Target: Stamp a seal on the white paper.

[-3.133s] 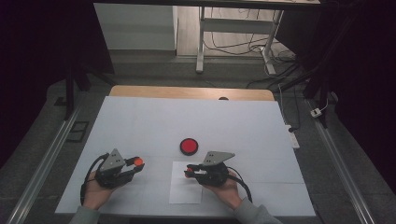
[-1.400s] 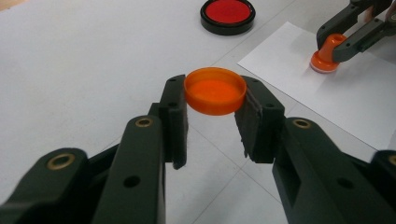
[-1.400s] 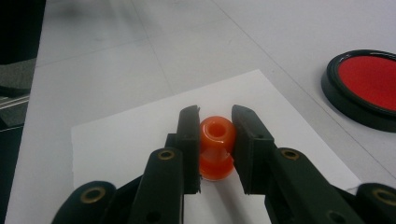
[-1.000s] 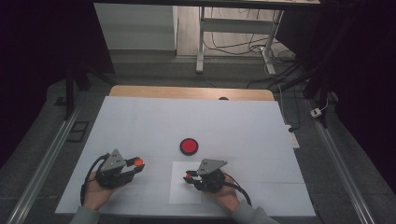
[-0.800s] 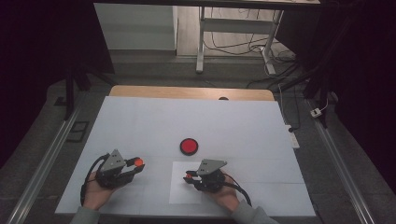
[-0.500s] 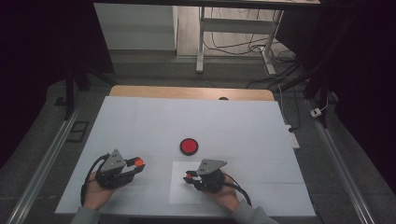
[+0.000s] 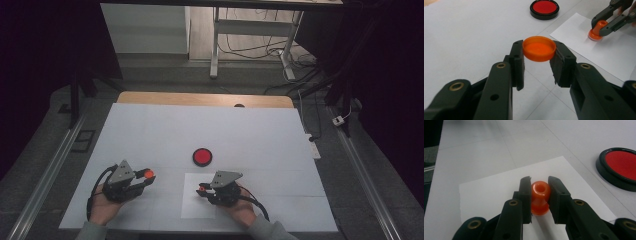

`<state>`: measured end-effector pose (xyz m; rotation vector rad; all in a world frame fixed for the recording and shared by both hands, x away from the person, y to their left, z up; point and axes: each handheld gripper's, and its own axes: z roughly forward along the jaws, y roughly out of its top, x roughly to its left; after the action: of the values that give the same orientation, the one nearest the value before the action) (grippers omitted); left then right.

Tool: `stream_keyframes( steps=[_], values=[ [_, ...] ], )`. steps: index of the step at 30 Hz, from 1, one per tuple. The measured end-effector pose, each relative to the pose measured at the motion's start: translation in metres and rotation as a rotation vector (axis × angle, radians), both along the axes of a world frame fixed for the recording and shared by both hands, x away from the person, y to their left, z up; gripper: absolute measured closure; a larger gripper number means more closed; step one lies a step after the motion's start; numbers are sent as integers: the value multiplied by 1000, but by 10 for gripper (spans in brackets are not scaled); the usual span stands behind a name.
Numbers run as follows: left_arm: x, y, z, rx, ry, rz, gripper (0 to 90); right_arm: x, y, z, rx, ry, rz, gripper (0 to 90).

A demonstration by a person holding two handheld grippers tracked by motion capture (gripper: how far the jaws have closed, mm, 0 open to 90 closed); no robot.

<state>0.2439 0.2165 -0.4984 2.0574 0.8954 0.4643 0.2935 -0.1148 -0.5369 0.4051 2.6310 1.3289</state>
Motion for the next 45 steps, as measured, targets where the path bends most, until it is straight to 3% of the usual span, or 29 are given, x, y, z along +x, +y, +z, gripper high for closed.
stream_keyframes(
  steps=[20,22,23,26,29,45],
  values=[
    [1,0,0,-3,1,7,648,0,0,1,-2,-4,-6,733],
    [2,0,-1,-2,3,7,648,4,-1,2,16,42,-18,730],
    [2,0,-1,1,4,7,648,5,-3,4,55,58,-21,727],
    [2,0,-2,4,5,7,647,7,-11,26,149,4,-58,727],
    [3,0,-2,2,5,8,647,7,-18,39,199,3,-70,727],
    [3,-3,-2,5,4,-8,647,14,-32,51,301,45,-96,727]
  ],
)
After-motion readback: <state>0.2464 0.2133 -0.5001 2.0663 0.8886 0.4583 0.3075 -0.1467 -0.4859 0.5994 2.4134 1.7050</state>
